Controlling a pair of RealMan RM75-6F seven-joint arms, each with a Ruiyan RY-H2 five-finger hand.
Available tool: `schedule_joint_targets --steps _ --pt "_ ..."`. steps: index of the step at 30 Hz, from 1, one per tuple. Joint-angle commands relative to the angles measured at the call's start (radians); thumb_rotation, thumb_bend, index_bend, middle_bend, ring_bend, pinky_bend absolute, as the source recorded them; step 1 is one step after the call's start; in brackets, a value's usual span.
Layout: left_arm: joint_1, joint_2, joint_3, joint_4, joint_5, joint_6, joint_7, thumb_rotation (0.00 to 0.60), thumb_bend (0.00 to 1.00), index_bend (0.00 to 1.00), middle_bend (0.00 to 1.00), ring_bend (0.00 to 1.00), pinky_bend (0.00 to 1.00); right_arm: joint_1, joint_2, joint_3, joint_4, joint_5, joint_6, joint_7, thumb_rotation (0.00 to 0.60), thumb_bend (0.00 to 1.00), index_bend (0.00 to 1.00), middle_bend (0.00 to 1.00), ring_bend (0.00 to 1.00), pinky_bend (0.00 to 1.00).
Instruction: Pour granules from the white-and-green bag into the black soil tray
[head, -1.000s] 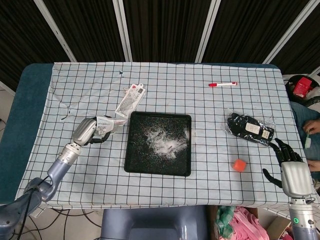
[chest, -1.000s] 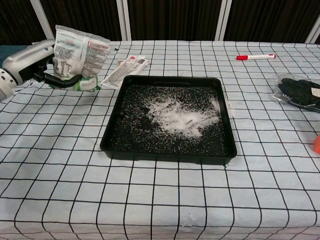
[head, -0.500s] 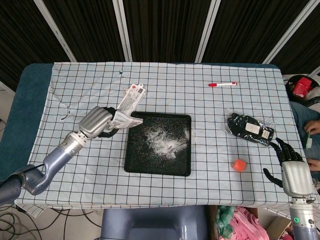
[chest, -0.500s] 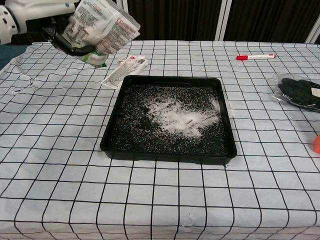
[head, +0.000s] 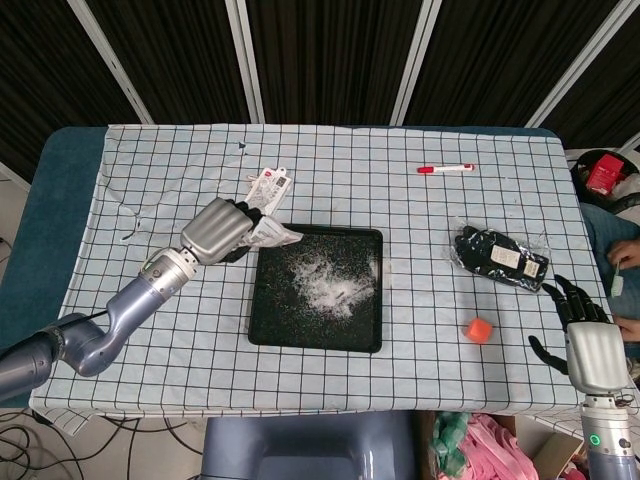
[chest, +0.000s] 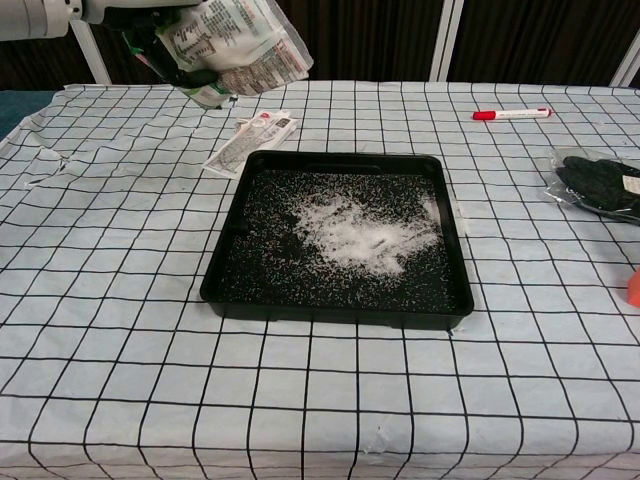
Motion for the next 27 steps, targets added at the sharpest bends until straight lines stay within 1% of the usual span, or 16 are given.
schedule_joint_targets --steps 1,8,16,27 --pt "-0.021 -0.010 -0.002 -0.015 -0.031 -0.017 0.068 0.600 0.79 0.47 0.51 0.44 0.60 0.000 0.000 -0.001 0.000 0.000 -0.002 0.001 0.600 0.17 0.18 0.11 0.16 0.33" --pt "-0.053 -0.024 0.006 -0.023 -0.064 -0.045 0.183 0.600 0.79 0.50 0.52 0.44 0.60 0.000 -0.001 0.002 0.004 0.003 -0.002 0.004 0.600 0.16 0.18 0.11 0.16 0.33" --pt "-0.096 -0.028 0.015 -0.052 -0.138 -0.085 0.313 0.600 0.79 0.51 0.53 0.44 0.60 0.000 -0.001 0.004 0.005 0.004 -0.003 0.008 0.600 0.16 0.18 0.11 0.16 0.33" --pt "-0.149 -0.035 0.036 -0.078 -0.251 -0.087 0.472 0.600 0.79 0.52 0.54 0.45 0.60 0.000 -0.001 0.006 0.008 0.006 -0.005 0.013 0.600 0.16 0.18 0.11 0.16 0.33"
